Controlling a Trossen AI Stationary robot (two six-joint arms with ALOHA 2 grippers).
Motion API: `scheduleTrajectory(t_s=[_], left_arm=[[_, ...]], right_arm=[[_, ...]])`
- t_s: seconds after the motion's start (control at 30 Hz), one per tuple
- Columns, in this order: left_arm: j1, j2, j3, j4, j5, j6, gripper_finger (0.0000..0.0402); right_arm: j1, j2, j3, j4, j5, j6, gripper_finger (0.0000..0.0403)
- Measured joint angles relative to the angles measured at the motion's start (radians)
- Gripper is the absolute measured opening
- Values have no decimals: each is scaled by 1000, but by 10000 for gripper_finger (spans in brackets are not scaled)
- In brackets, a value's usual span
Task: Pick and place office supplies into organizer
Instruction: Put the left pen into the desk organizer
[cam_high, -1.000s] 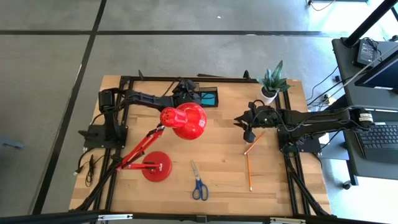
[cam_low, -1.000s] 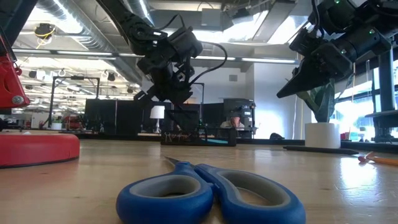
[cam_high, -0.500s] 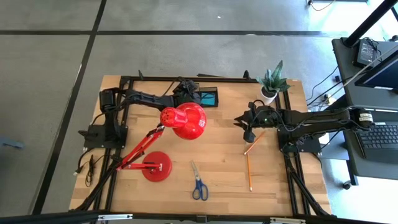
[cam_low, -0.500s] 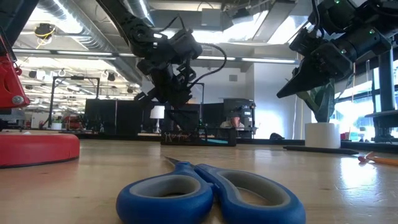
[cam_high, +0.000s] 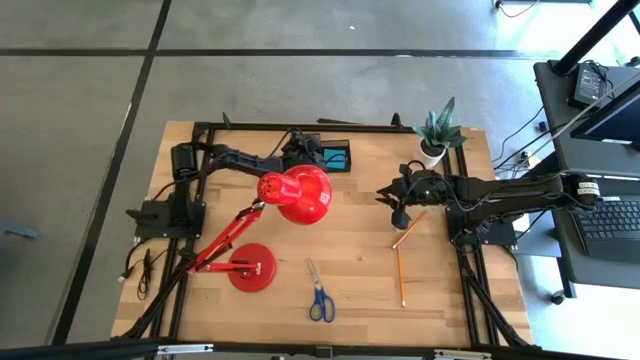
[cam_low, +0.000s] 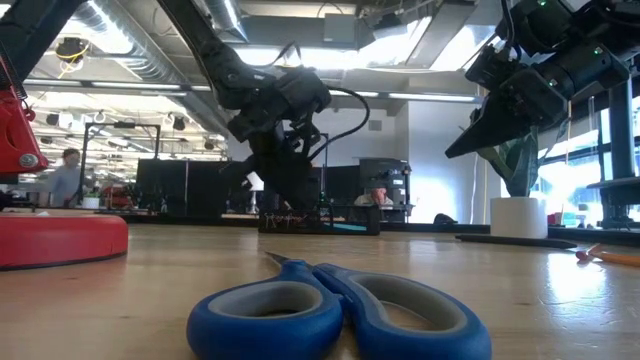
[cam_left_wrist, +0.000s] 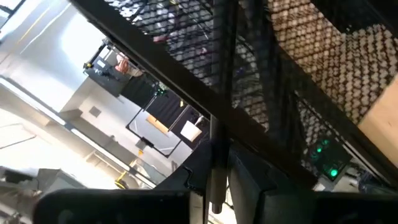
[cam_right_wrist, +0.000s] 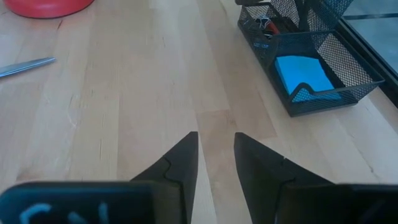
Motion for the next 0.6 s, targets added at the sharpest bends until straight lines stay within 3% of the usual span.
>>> scheduleTrajectory(t_s=[0.6], left_arm=[[0, 0, -1, 43, 12, -66, 70]], right_arm=[[0, 0, 0, -9, 0, 0, 108]])
